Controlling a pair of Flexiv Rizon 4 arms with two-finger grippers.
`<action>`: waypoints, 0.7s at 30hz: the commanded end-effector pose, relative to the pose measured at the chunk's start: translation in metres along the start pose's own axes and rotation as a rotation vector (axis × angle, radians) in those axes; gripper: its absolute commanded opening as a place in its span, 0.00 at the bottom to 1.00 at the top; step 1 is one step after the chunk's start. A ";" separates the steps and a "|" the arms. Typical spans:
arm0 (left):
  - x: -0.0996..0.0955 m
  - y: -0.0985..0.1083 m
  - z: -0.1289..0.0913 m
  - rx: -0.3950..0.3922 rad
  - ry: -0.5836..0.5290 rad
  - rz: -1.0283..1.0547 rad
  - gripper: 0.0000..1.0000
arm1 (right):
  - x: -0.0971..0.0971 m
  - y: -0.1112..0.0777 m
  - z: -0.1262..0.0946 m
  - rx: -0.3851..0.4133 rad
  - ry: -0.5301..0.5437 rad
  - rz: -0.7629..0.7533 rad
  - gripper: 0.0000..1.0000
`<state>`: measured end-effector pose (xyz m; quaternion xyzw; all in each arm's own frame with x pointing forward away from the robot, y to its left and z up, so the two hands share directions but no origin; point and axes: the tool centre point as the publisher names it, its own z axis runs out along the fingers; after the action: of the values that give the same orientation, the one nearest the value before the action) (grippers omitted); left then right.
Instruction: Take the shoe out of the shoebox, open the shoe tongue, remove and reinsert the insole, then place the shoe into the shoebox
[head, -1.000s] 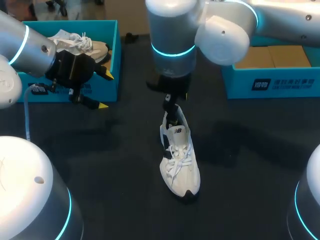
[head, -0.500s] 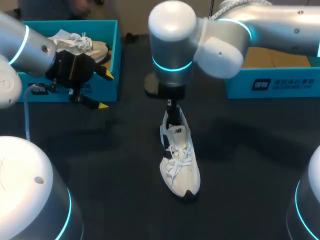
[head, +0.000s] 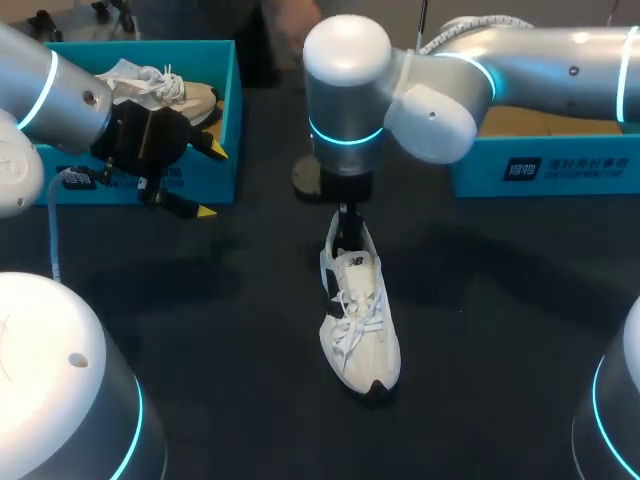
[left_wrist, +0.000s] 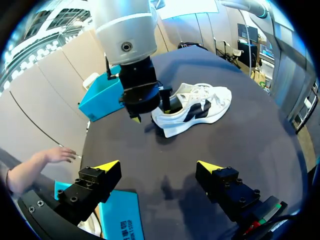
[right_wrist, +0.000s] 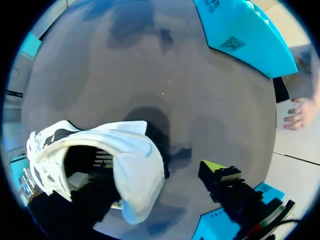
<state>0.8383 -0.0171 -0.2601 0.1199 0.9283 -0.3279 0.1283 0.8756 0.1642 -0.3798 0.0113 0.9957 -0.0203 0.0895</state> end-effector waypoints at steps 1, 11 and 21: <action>0.000 0.000 0.000 -0.003 0.001 0.001 1.00 | 0.001 -0.002 0.001 0.009 0.006 0.001 0.60; 0.000 0.000 0.000 -0.003 0.001 0.001 1.00 | 0.009 0.000 0.008 0.059 0.003 0.036 0.00; 0.000 0.000 0.000 -0.003 0.001 0.001 1.00 | 0.011 -0.017 -0.062 0.074 -0.076 0.148 0.00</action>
<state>0.8383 -0.0171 -0.2601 0.1199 0.9283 -0.3278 0.1283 0.8682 0.1599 -0.3597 0.0846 0.9881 -0.0546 0.1162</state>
